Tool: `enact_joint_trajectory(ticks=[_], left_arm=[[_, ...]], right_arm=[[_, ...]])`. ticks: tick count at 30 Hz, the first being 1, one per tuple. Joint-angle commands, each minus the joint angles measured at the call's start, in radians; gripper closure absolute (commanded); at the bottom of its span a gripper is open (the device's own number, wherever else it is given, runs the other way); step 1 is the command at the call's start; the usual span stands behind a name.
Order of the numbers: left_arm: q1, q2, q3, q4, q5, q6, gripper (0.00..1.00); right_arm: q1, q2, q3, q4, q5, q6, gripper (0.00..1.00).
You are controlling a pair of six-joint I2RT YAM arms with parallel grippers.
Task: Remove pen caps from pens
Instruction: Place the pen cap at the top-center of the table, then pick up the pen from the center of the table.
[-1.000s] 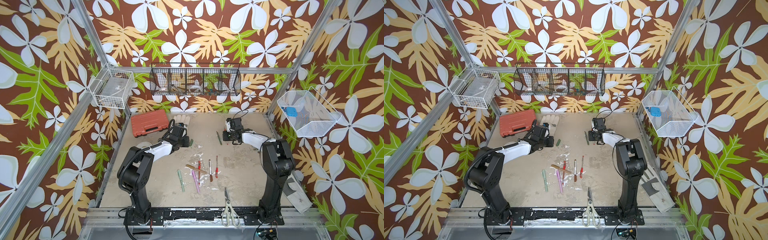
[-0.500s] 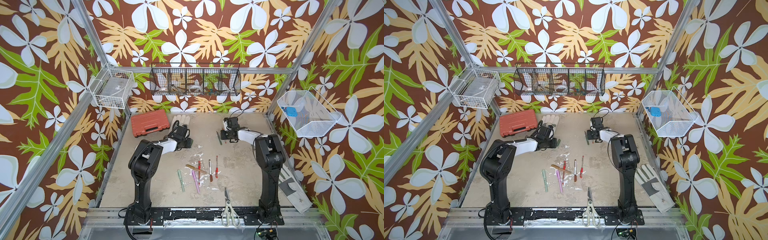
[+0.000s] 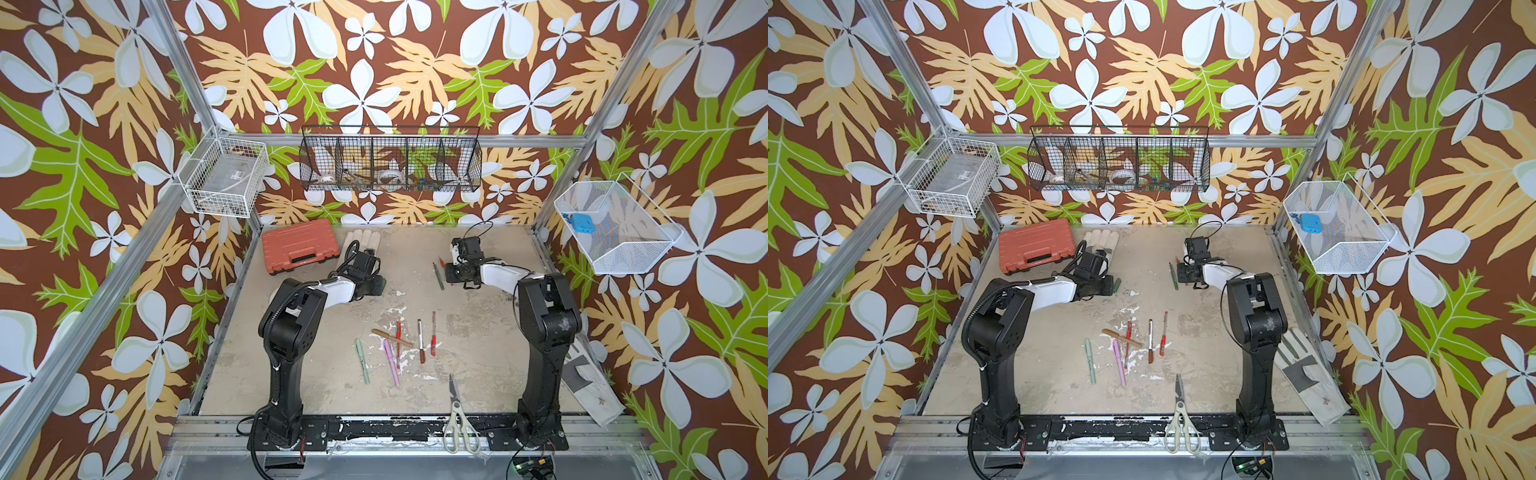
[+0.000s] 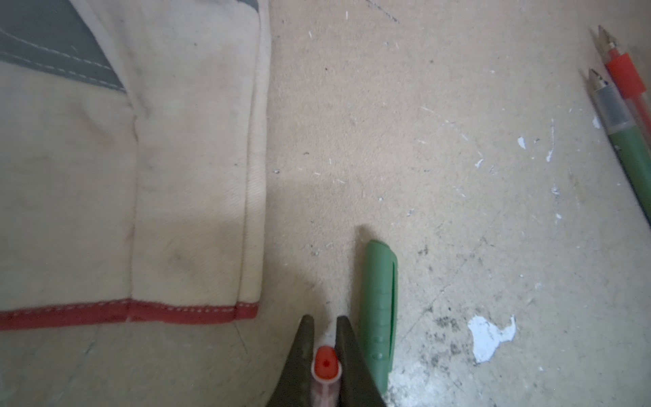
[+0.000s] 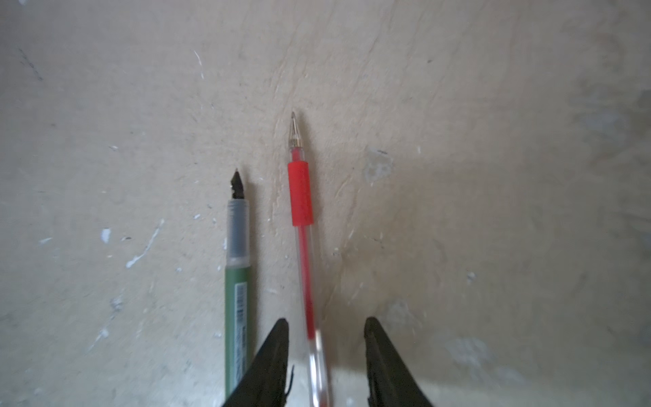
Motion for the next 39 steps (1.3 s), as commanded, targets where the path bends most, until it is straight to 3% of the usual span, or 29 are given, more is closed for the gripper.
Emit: enact_joint_trajectory(ticks=[1, 12, 20, 22, 29, 35, 39], left_arm=[[0.002, 0.023, 0.005, -0.109, -0.038, 0.024, 0.90], [0.001, 0.007, 0.007, -0.098, -0.030, 0.024, 0.78], [0.000, -0.148, -0.009, -0.052, -0.010, 0.009, 0.64], [-0.004, -0.228, -0.056, -0.020, -0.017, -0.008, 0.59], [-0.025, -0.562, -0.331, 0.123, 0.046, -0.082, 0.57], [-0.051, -0.789, -0.573, 0.326, 0.208, -0.149, 0.57], [-0.097, -0.889, -0.707, 0.456, 0.247, -0.201, 0.58]], right_arm=[[0.002, -0.088, -0.037, 0.024, -0.004, 0.029, 0.63], [0.023, -0.342, -0.106, 0.031, -0.025, 0.054, 0.61], [0.091, -0.522, -0.218, 0.010, -0.010, 0.057, 0.59], [0.103, -0.592, -0.282, 0.018, -0.011, 0.084, 0.59], [0.147, -0.759, -0.462, -0.008, -0.058, 0.098, 0.61], [0.267, -0.783, -0.562, -0.033, -0.028, 0.082, 0.61], [0.322, -0.771, -0.591, -0.028, -0.016, 0.035, 0.63]])
